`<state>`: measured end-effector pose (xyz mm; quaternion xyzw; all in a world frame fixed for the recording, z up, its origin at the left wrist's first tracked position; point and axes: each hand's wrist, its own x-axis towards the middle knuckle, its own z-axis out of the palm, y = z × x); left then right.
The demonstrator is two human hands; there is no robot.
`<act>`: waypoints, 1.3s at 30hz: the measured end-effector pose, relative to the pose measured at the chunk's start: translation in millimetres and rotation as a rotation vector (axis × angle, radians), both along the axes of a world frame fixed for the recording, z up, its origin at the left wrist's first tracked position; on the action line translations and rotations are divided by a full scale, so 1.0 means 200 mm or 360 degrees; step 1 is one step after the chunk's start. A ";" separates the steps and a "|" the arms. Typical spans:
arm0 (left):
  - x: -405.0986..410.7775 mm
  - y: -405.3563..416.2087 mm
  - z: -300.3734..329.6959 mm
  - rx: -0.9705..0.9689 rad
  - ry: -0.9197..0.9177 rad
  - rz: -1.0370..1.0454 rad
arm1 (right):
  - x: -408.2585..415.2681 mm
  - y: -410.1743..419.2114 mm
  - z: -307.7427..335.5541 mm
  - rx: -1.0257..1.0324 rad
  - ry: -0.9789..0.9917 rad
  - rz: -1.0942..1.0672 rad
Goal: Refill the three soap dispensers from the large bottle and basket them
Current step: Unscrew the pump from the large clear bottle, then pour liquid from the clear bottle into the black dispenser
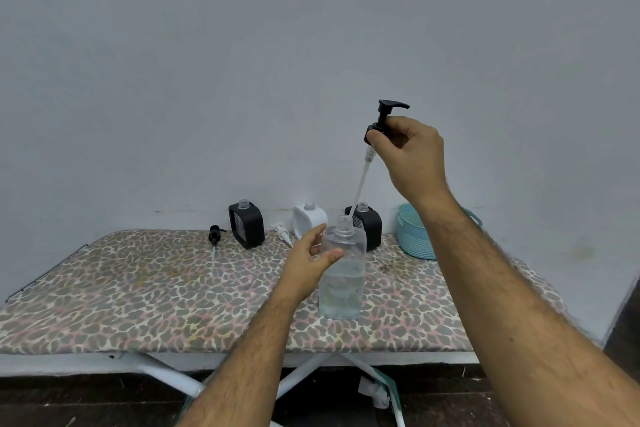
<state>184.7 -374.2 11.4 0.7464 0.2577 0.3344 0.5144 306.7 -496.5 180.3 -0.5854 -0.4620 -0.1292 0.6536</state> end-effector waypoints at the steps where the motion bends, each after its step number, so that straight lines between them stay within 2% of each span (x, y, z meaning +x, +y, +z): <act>1: 0.00 0.00 0.00 0.0004 0.0003 0.0001 | 0.00 0.00 0.00 0.0007 0.0016 0.0006; 6: 0.00 0.00 0.00 0.0000 -0.0001 0.0003 | 0.05 -0.05 0.04 0.0129 0.0028 -0.0026; 10: 0.00 -0.02 -0.01 0.0005 -0.0009 0.0010 | 0.13 -0.09 0.08 0.0296 0.0177 -0.0028; 13: 0.00 -0.03 -0.01 0.0027 -0.0008 0.0023 | 0.20 -0.12 0.08 0.0308 0.0265 -0.0045; 16: 0.01 -0.04 -0.02 0.0023 -0.0022 0.0040 | 0.27 -0.12 0.04 0.0245 0.0221 -0.0115; 21: 0.02 -0.07 -0.04 0.0010 -0.0084 0.0074 | 0.44 -0.10 -0.11 -0.0201 -0.0001 -0.0317; 27: 0.04 -0.10 -0.07 -0.0001 -0.0169 0.0105 | 0.61 -0.09 -0.42 -0.1045 -0.0276 -0.0454; 33: 0.07 -0.13 -0.09 0.0026 -0.0225 0.0169 | 0.76 -0.11 -0.80 -0.1767 -0.0363 -0.0591; 36: 0.07 -0.13 -0.10 0.0035 -0.0229 0.0174 | 0.77 -0.13 -0.95 -0.1976 -0.0412 -0.0679; 39: 0.07 -0.12 -0.10 0.0036 -0.0228 0.0165 | 0.77 -0.16 -1.04 -0.2032 -0.0407 -0.0741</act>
